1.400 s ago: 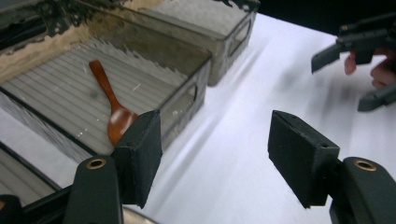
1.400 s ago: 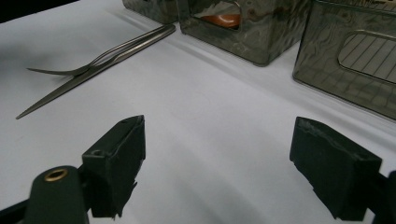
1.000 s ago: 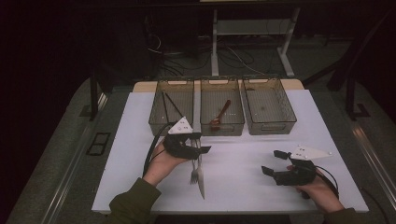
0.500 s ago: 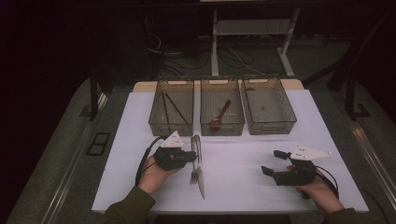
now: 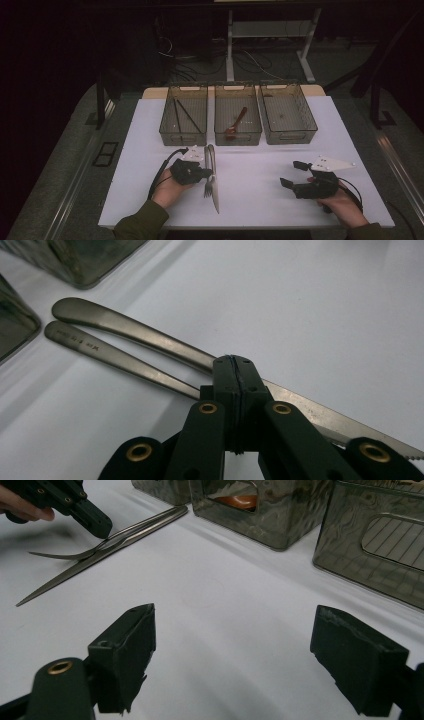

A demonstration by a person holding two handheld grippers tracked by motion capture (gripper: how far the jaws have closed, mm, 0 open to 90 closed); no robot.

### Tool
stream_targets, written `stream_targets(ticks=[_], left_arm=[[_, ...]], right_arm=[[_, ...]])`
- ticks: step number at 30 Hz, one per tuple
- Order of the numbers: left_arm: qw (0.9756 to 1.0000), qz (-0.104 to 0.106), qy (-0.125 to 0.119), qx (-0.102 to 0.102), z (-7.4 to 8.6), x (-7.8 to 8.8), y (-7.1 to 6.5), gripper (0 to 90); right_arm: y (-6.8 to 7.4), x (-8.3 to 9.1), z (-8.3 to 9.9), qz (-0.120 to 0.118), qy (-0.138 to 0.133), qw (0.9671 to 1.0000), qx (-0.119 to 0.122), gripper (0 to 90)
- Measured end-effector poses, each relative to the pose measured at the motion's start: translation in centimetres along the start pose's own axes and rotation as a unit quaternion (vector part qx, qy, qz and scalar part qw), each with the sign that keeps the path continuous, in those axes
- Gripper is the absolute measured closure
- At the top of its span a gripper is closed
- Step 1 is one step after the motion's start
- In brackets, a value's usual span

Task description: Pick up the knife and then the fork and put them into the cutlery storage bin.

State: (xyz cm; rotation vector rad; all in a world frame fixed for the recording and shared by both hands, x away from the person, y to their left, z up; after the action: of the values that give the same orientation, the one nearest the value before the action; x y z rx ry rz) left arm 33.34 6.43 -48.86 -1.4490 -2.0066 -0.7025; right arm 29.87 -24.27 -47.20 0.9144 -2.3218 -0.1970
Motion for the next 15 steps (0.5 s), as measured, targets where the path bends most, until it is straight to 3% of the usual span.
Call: stream_targets(ticks=[5,15], left_arm=[[0.9999,0.0,0.012,-0.011,0.05,-0.53,-0.11,88.7],[0.9997,-0.006,0.019,-0.013,0.07,-0.96,-0.14,88.8]], right_arm=[[-0.01,-0.01,-0.03,0.0,0.0,1.0,0.0,17.6],[-0.03,0.03,-0.02,0.0,-0.001,1.0,0.001,17.6]])
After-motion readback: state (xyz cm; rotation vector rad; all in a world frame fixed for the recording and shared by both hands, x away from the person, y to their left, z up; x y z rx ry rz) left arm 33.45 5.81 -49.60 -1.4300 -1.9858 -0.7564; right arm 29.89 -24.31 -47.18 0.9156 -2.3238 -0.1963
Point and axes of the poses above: each handheld gripper's, and its own axes: x roughly backward along the jaws, z roughly out of its underside, y roughly to its left, the point moved 7 cm from there along -x, roughly forward along the jaws, and after that the axes turned 15 degrees about -x, right-handed, at the moved point
